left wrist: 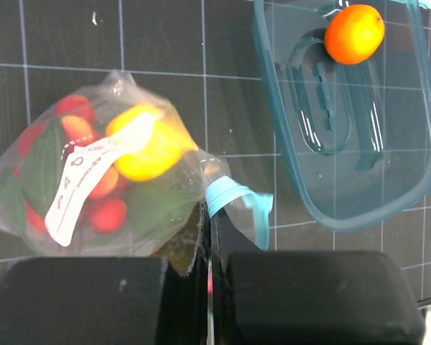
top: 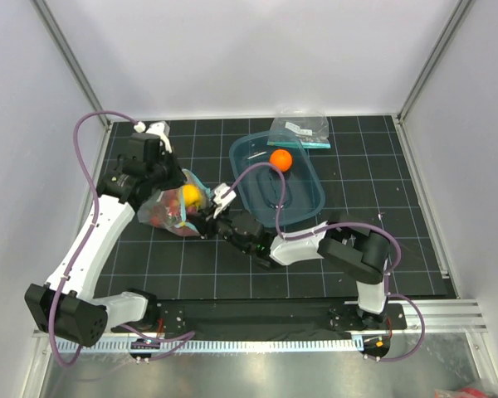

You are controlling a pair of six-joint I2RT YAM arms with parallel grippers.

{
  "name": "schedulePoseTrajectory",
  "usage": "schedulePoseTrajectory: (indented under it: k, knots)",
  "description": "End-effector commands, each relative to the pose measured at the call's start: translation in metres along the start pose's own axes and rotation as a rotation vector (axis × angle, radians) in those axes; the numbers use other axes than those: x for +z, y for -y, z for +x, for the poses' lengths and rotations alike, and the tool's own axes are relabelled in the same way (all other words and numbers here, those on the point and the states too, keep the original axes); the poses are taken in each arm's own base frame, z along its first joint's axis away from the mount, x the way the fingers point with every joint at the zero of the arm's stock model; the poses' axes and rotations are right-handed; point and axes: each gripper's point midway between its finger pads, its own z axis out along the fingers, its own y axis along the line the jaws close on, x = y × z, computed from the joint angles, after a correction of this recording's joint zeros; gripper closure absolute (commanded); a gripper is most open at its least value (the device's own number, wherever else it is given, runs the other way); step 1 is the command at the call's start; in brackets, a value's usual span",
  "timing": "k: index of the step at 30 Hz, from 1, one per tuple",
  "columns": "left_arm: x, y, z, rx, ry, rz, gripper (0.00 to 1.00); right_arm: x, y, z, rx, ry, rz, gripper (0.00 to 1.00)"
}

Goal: Place the food in the zip-top bag and seal the zipper
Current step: Place the fake fruit in the zipper food storage bag.

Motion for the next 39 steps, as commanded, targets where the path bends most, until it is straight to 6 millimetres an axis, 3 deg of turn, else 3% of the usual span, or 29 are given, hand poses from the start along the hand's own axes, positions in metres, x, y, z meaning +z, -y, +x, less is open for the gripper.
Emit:
schedulePoseTrajectory:
  k: [1, 3, 8, 10, 14, 15, 16, 18, 19, 21, 23, 25, 27, 34, 37, 39]
  knots:
    - [-0.011, 0.017, -0.029, -0.003, 0.103, 0.078, 1.0, 0.007, -0.018, -0.036, -0.028, 0.098, -0.019, 0.89]
    - [-0.013, 0.025, -0.028, 0.001, 0.104, 0.129, 1.0, 0.01, -0.013, -0.034, -0.02, 0.095, 0.01, 0.88]
    - [-0.017, 0.036, -0.028, 0.008, 0.108, 0.193, 1.0, 0.021, 0.006, -0.053, 0.038, 0.144, 0.027, 0.87]
    - [-0.016, 0.037, -0.026, 0.009, 0.1, 0.204, 1.0, 0.032, 0.026, -0.061, 0.107, 0.157, 0.037, 0.87]
    - [-0.016, 0.038, -0.026, 0.008, 0.099, 0.209, 1.0, 0.048, 0.054, -0.052, 0.251, 0.115, -0.021, 0.81]
    - [-0.016, 0.037, -0.026, 0.007, 0.101, 0.205, 1.0, 0.049, 0.059, -0.051, 0.262, 0.113, -0.02, 0.74]
    - [-0.015, 0.036, -0.027, 0.006, 0.104, 0.195, 1.0, 0.047, 0.063, -0.048, 0.271, 0.114, -0.011, 0.53]
    - [-0.015, 0.034, -0.028, 0.005, 0.109, 0.183, 1.0, 0.043, 0.07, -0.047, 0.274, 0.117, 0.028, 0.34]
    - [-0.013, 0.031, -0.028, 0.004, 0.11, 0.17, 1.0, 0.038, 0.072, -0.043, 0.265, 0.102, 0.038, 0.11]
    - [-0.011, 0.029, -0.027, 0.002, 0.104, 0.16, 1.0, 0.029, 0.072, -0.051, 0.25, 0.108, 0.048, 0.0]
    - [-0.01, 0.028, -0.026, 0.0, 0.1, 0.151, 1.0, 0.019, 0.071, -0.068, 0.222, 0.137, 0.051, 0.01]
    - [-0.008, 0.026, -0.025, -0.002, 0.091, 0.141, 1.0, 0.007, 0.076, -0.065, 0.201, 0.128, 0.08, 0.03]
    - [-0.007, 0.024, -0.025, -0.005, 0.089, 0.129, 1.0, -0.008, 0.078, -0.077, 0.169, 0.146, 0.098, 0.04]
    - [-0.004, 0.019, -0.025, -0.006, 0.086, 0.102, 1.0, -0.048, 0.108, -0.111, 0.149, 0.253, 0.278, 0.04]
    - [-0.004, 0.018, -0.024, -0.007, 0.084, 0.096, 1.0, -0.047, 0.112, -0.114, 0.179, 0.244, 0.284, 0.0]
    - [-0.004, 0.018, -0.025, -0.007, 0.086, 0.095, 1.0, -0.043, 0.105, -0.116, 0.193, 0.233, 0.243, 0.0]
